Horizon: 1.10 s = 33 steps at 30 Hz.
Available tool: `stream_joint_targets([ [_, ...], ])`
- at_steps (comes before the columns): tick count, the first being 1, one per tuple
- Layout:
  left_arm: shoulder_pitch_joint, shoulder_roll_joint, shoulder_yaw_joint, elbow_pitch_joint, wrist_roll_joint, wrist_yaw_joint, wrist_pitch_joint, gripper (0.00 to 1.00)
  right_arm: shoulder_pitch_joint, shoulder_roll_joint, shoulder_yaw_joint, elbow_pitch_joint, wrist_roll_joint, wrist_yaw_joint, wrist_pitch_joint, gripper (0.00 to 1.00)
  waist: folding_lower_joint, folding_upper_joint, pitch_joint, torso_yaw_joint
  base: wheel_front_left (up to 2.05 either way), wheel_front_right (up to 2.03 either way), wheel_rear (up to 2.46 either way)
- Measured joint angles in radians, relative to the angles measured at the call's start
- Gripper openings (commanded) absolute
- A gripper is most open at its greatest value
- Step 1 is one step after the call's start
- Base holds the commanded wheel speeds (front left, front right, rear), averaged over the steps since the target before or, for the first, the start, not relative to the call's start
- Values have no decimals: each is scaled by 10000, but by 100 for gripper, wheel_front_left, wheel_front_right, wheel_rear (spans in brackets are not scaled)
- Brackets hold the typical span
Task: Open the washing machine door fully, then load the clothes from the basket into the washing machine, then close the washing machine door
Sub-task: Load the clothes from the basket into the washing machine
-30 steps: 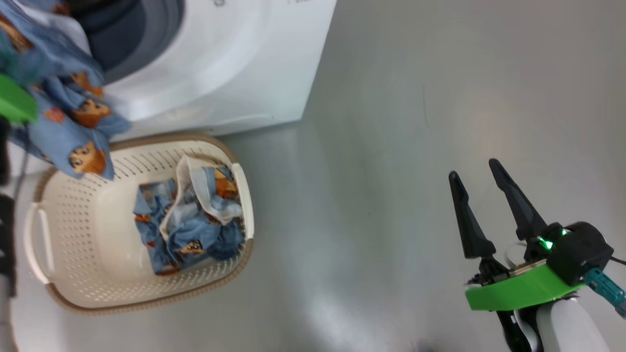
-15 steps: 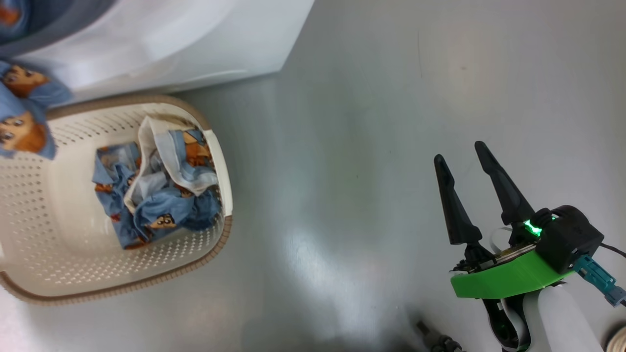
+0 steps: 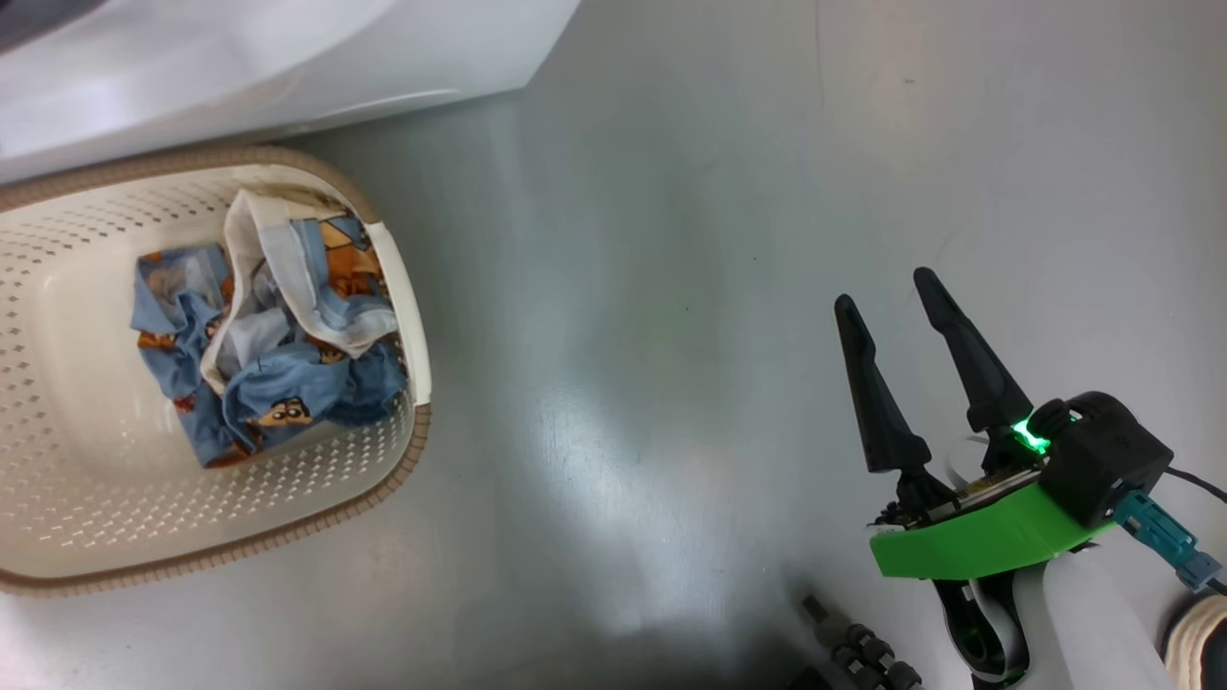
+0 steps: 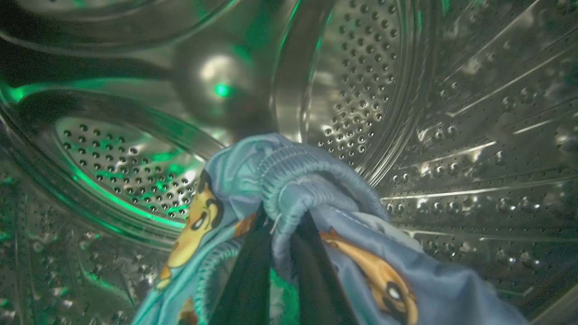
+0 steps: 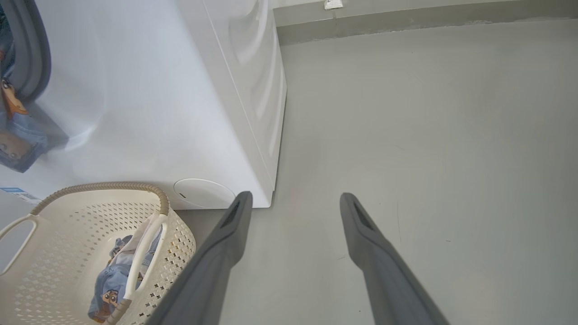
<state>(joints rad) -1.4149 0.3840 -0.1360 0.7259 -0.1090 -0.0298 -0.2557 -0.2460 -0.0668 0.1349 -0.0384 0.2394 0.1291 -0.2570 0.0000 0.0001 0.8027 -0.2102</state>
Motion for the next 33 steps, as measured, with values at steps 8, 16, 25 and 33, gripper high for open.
stream_joint_targets([
  [8,203,-184,207,284,-247,0,-10,100,-38,13,54,182,2,0,0,100,0,0,-97,-16,0,0,0],
  [16,478,-562,391,1524,-667,-10,-10,100,-40,12,-35,230,0,0,0,100,0,0,-492,129,0,0,0],
  [25,934,-1001,531,1726,-997,4,-10,100,-38,-27,-278,244,-2,0,0,100,0,0,-970,429,0,0,0],
  [33,2057,-1279,708,844,-1076,2,-10,100,-35,-46,-445,236,27,0,0,100,0,0,-1399,808,0,0,0],
])
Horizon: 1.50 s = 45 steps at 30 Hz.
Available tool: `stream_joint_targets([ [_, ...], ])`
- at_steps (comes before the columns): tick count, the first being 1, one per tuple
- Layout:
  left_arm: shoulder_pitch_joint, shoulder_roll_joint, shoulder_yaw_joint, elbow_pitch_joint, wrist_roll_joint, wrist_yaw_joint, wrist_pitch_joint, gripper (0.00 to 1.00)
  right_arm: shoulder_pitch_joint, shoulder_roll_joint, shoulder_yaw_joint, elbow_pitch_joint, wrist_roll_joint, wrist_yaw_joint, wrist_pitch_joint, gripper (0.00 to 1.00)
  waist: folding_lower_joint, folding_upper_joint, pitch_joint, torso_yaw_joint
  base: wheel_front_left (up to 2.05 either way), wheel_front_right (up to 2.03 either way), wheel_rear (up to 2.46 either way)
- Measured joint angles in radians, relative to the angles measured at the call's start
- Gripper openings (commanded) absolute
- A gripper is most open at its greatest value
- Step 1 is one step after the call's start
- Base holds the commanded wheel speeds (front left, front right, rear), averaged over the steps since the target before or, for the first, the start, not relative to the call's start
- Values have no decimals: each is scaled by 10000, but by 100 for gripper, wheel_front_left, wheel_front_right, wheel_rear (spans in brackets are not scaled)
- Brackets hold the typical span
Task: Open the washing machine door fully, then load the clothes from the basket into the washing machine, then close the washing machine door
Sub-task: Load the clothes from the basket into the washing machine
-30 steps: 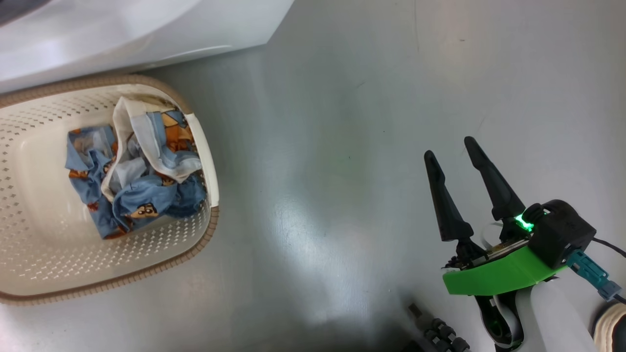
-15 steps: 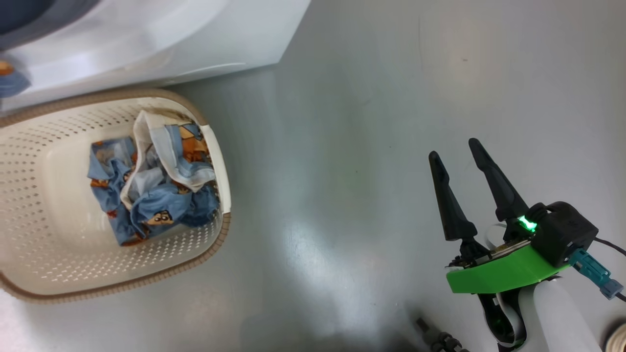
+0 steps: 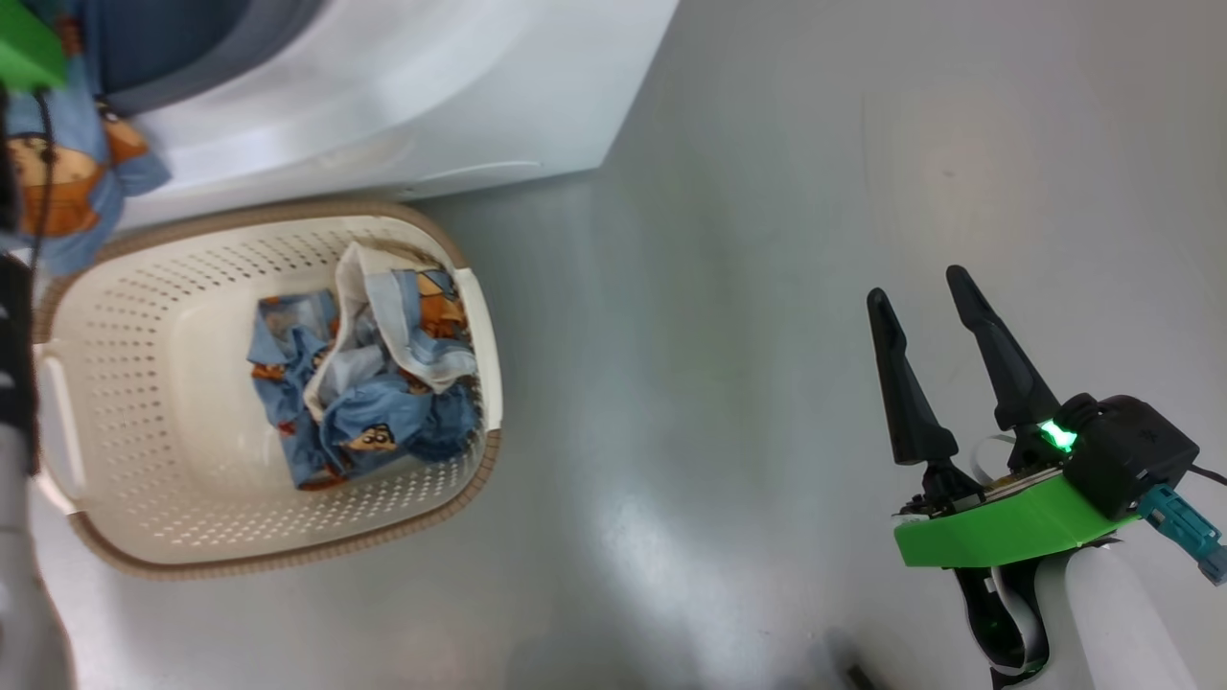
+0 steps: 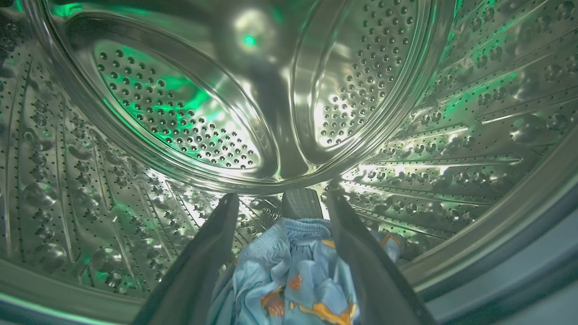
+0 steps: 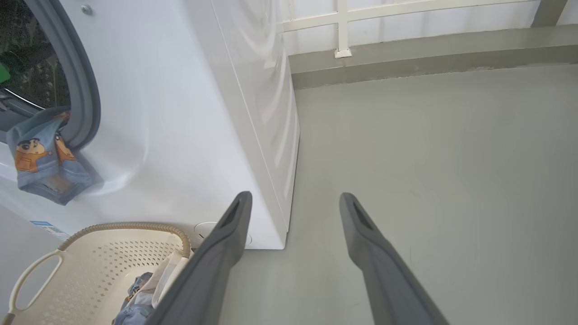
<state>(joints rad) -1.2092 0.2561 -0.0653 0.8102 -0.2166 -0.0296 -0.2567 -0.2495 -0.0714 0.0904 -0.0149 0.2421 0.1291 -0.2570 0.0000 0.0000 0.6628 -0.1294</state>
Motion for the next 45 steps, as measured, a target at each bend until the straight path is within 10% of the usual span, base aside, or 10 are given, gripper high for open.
stream_joint_targets([
  [29,7936,-573,1365,-6847,-435,347,0,100,233,-102,-132,-130,2,0,0,100,0,0,-962,684,0,0,0],
  [45,9962,-1292,1335,-8149,-439,516,2,100,244,-148,-134,-150,-27,0,0,100,0,0,-1082,834,0,0,0],
])
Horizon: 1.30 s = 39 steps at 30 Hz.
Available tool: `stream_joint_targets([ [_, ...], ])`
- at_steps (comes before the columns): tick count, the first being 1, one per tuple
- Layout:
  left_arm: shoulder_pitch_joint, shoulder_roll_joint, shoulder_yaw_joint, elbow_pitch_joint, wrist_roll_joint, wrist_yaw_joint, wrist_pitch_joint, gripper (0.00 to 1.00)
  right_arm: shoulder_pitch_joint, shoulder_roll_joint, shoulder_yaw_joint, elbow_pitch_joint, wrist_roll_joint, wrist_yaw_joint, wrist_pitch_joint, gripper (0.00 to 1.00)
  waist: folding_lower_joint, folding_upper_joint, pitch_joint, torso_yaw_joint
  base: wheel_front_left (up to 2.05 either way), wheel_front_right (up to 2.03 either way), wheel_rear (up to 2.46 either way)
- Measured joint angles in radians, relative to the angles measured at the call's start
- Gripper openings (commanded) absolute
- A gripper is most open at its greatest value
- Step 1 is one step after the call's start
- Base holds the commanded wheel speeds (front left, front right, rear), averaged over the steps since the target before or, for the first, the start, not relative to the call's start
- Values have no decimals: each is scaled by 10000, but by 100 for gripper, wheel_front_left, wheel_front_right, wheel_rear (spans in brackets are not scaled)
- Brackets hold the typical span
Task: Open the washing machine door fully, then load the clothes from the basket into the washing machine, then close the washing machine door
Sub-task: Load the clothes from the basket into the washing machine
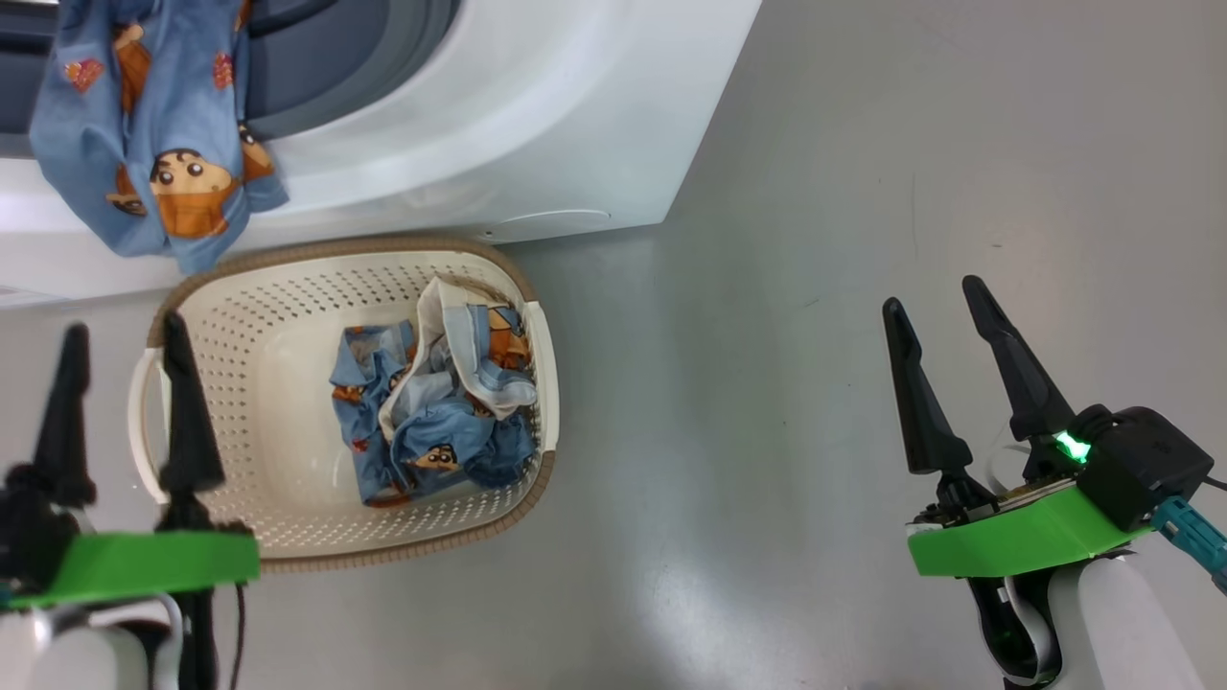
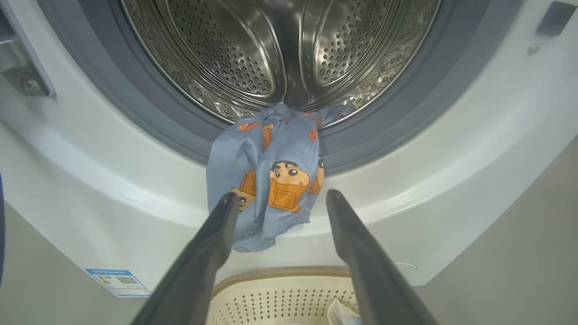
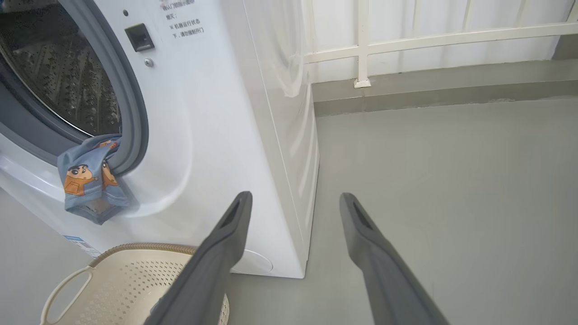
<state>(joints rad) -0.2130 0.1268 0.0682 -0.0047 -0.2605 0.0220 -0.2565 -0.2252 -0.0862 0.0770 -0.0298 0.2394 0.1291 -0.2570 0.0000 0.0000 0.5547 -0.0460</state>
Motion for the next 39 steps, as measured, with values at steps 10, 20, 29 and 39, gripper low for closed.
stream_joint_targets([
  [10,931,-259,4,-257,15,2,0,100,5,-4,29,38,0,0,0,100,0,0,-148,-37,0,0,0],
  [20,1132,-336,21,-261,100,2,0,100,18,-40,36,82,0,0,0,100,0,0,-263,-42,0,0,0],
  [29,900,-428,54,155,13,-4,0,100,28,-38,100,140,29,0,0,100,0,0,-246,-92,0,0,0],
  [39,-802,-40,38,1055,-96,-180,380,100,1,-38,159,199,29,0,0,100,0,0,-160,-229,0,0,0],
])
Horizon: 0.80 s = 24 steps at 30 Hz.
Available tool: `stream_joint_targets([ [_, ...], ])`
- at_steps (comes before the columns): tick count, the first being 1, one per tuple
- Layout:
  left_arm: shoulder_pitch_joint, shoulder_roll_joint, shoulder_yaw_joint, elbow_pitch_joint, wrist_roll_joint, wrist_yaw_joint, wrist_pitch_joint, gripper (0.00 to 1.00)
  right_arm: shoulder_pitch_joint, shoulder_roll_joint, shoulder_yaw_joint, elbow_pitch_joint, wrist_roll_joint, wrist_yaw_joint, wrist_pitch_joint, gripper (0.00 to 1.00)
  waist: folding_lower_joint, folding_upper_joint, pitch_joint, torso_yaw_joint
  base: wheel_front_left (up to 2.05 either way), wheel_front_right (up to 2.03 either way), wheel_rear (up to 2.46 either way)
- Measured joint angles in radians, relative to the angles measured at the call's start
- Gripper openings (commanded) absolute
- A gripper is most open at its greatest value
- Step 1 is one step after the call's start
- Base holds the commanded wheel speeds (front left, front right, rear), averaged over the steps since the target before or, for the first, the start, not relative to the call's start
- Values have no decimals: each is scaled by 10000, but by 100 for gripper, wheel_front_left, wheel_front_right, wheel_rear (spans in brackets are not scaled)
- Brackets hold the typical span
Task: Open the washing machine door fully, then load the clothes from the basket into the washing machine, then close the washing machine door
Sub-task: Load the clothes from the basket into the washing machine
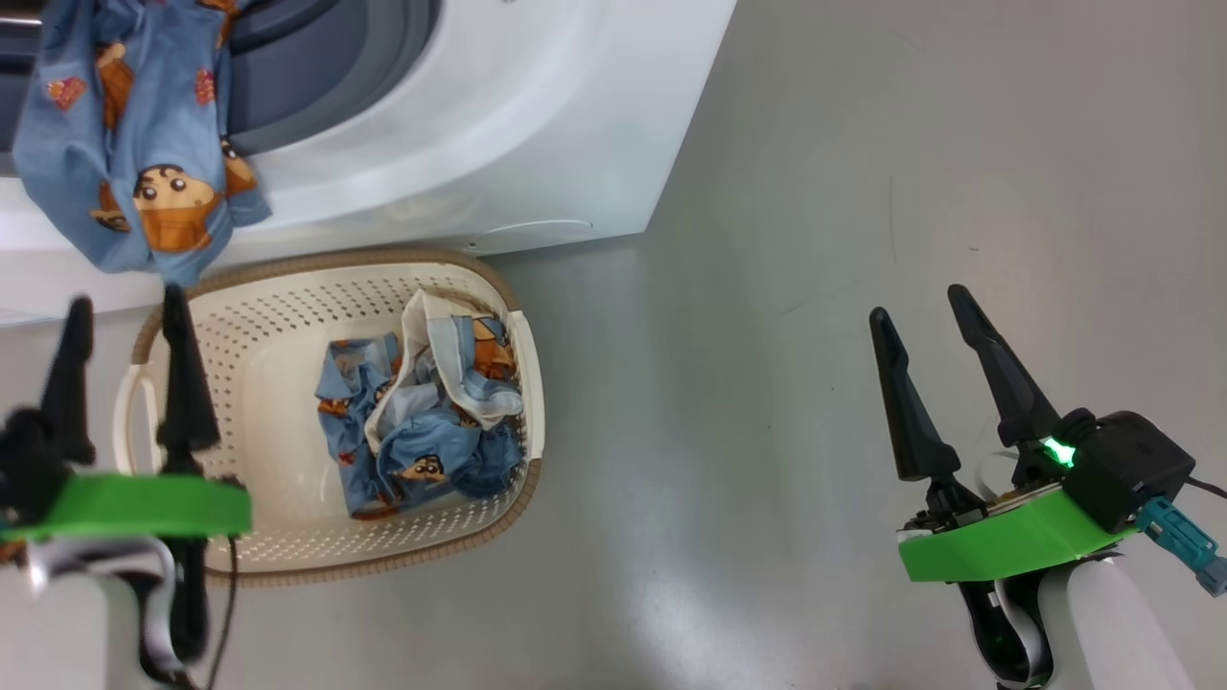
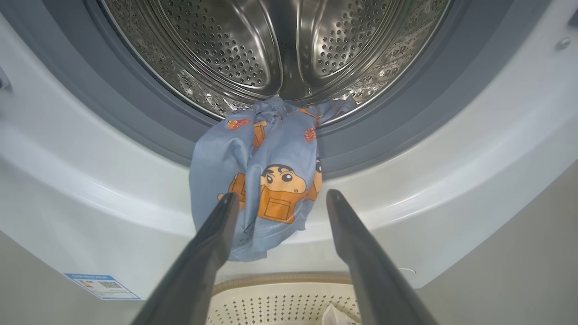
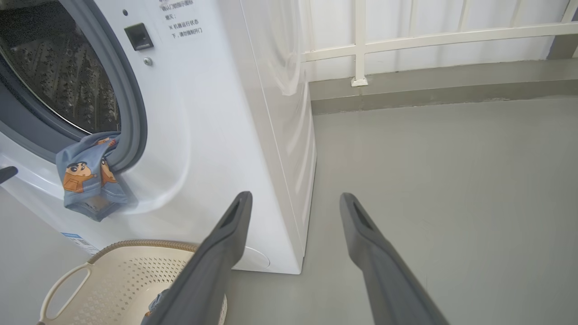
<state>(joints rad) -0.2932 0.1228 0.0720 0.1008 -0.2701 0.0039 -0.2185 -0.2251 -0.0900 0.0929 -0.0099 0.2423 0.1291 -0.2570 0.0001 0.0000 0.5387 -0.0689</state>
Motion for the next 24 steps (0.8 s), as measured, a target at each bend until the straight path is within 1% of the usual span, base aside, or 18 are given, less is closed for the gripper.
stream_joint_targets([
  [5,-922,324,-27,662,10,-13,205,100,-10,6,59,0,0,0,0,100,0,0,83,-75,0,0,0],
  [7,-1258,422,-52,953,4,-94,362,100,-12,6,65,2,0,0,0,100,0,0,117,-107,0,0,0],
  [10,-1772,495,-77,1576,-136,-211,828,100,-16,8,40,-13,0,0,0,100,0,0,180,-143,0,0,0],
  [14,-2469,767,-209,2495,-165,-353,1496,100,-23,10,25,-31,0,0,0,100,0,0,283,-164,0,0,0],
  [16,-2803,861,-247,2901,-182,-437,1653,100,-28,12,25,-36,0,0,0,100,0,0,338,-174,0,0,0],
  [20,-3284,894,-301,3593,-297,-462,2025,100,-48,21,25,-46,0,0,0,100,0,0,435,-191,0,0,0],
  [21,-3372,876,-278,3745,-460,-554,2148,100,-53,23,23,-46,0,0,0,100,0,0,456,-193,0,0,0],
  [24,-3737,915,-276,4186,-642,-587,2261,100,-120,23,12,-50,0,0,0,100,0,0,565,-193,0,0,0],
])
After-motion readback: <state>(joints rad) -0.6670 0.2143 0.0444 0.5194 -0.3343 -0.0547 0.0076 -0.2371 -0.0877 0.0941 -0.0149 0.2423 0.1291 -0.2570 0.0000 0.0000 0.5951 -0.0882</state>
